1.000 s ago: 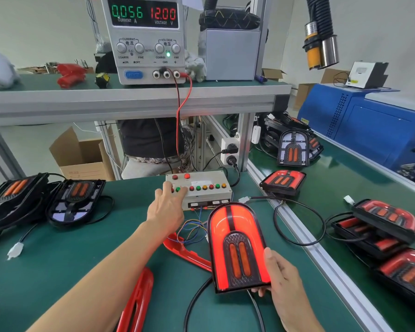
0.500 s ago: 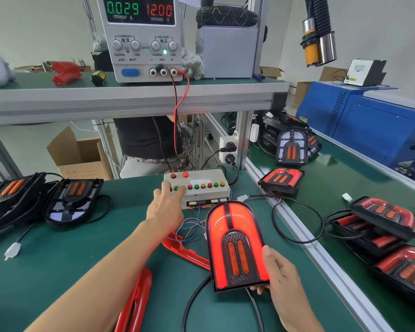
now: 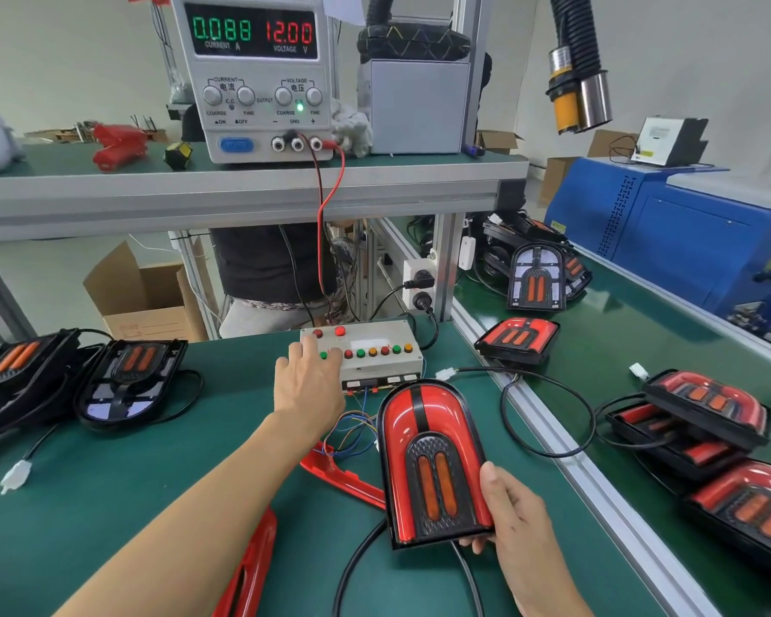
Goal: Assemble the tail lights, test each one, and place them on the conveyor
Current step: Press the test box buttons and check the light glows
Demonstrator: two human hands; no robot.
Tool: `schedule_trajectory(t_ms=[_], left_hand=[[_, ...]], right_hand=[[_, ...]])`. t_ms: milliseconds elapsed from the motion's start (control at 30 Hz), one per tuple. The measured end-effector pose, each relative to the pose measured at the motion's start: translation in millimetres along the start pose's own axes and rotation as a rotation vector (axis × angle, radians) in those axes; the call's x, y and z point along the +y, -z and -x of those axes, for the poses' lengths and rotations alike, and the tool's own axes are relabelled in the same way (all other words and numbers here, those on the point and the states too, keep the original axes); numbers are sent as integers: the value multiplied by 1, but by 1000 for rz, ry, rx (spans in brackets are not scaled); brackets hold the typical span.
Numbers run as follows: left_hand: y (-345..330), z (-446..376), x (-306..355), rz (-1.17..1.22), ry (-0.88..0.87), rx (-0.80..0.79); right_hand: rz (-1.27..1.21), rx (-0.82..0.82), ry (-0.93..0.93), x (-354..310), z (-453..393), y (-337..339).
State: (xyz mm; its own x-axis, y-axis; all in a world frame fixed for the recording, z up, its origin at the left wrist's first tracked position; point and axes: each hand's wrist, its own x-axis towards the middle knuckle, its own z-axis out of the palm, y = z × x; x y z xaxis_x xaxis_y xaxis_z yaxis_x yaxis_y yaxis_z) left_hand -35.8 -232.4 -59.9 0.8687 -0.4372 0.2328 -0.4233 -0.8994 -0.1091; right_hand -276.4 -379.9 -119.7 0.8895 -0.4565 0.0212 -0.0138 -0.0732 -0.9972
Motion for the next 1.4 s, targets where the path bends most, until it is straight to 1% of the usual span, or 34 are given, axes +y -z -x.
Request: schedule_trajectory(t_ms=[33,100,200,367,533,633,867,1300,1400], left_hand=[[0,0,2,20,-11,37],[-3,-2,6,101,-102,64],[-6,-7,10,153,-268,12],[-4,-20,20,135,-327,-64],[3,-36,35,103,-306,-177],[3,-39,39,91,-283,-218],[-1,-40,45,82,-246,-213],[-4,-32,45,46,-261,-179],[-4,-34,46,48,-251,-180]], right_hand=[[1,0,1,-1,0,0],[1,0,0,-2,-1,0],[2,2,-2,-1,0,1],[-1,20,-7,-2,0,0],[2,25,-11,-5,0,-1],[8,28,-13,-3,0,0],[6,34,-32,0,-3,1],[-3,11,-26,0,0,1],[-19,30,-36,-1,-1,1]])
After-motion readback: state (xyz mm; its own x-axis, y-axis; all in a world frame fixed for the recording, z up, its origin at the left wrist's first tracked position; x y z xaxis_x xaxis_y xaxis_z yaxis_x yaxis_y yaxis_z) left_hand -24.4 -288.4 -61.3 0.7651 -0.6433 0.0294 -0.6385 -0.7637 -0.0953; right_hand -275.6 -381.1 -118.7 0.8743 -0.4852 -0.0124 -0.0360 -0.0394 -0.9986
